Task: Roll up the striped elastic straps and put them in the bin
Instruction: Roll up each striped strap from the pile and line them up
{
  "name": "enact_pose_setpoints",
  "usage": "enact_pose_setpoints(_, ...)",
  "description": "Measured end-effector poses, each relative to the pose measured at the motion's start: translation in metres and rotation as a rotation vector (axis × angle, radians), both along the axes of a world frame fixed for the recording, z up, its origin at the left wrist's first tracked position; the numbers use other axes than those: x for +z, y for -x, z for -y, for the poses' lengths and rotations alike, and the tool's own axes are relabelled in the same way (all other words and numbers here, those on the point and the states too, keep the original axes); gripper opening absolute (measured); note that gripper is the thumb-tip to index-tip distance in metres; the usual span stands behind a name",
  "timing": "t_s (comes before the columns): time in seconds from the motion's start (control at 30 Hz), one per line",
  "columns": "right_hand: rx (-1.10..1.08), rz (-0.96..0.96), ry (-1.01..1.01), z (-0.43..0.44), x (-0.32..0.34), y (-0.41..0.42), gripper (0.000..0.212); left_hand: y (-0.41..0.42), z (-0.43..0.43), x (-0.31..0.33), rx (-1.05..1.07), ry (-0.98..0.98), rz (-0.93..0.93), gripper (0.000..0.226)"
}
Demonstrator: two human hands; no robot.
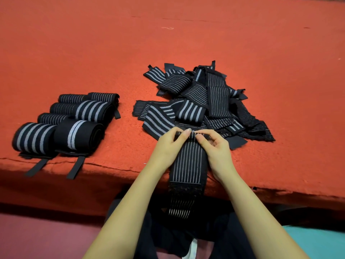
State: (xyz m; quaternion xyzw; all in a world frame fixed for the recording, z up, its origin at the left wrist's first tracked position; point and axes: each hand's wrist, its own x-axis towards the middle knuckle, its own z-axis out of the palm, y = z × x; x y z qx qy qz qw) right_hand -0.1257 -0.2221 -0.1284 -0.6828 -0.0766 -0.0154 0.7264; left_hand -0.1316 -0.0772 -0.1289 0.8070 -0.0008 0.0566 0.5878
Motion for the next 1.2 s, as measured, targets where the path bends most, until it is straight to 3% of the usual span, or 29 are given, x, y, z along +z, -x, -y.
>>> enact_pose_setpoints(0.27, 0.051, -0.1, -0.09, 0.0008, -0.0018, -0.0009, 0.014, 0.0005, -0.0077, -0.0025, -0.1, 0.196, 0.065, 0.006)
enact_pose_setpoints(0.5, 0.061, -0.034, -0.04, 0.0052, -0.0055, -0.0025, 0.023, 0.0029, -0.0036, 0.0033, -0.07, 0.239, 0.03, 0.015)
enact_pose_setpoints(0.7, 0.073, -0.117, -0.163, 0.0006, -0.0013, -0.0002, 0.018, 0.0016, -0.0075, -0.0013, -0.058, 0.226, 0.116, 0.008)
enact_pose_setpoints(0.83, 0.09, -0.093, -0.083, -0.0003, -0.0015, -0.0001, 0.009, 0.0023, -0.0088, -0.0036, -0.071, 0.179, 0.168, 0.015)
enact_pose_setpoints(1.0, 0.051, 0.032, 0.006, 0.0022, -0.0025, -0.0008, 0.019, 0.0029, -0.0053, 0.0, -0.06, 0.089, 0.157, 0.008)
enact_pose_setpoints(1.1, 0.061, 0.053, 0.022, 0.0027, -0.0018, 0.0005, 0.02, 0.0035, -0.0035, -0.0008, -0.036, 0.033, 0.108, 0.017)
enact_pose_setpoints(1.2, 0.057, 0.054, 0.027, 0.0014, -0.001, 0.0012, 0.017, 0.0029, -0.0047, -0.0024, -0.045, 0.026, 0.132, 0.011)
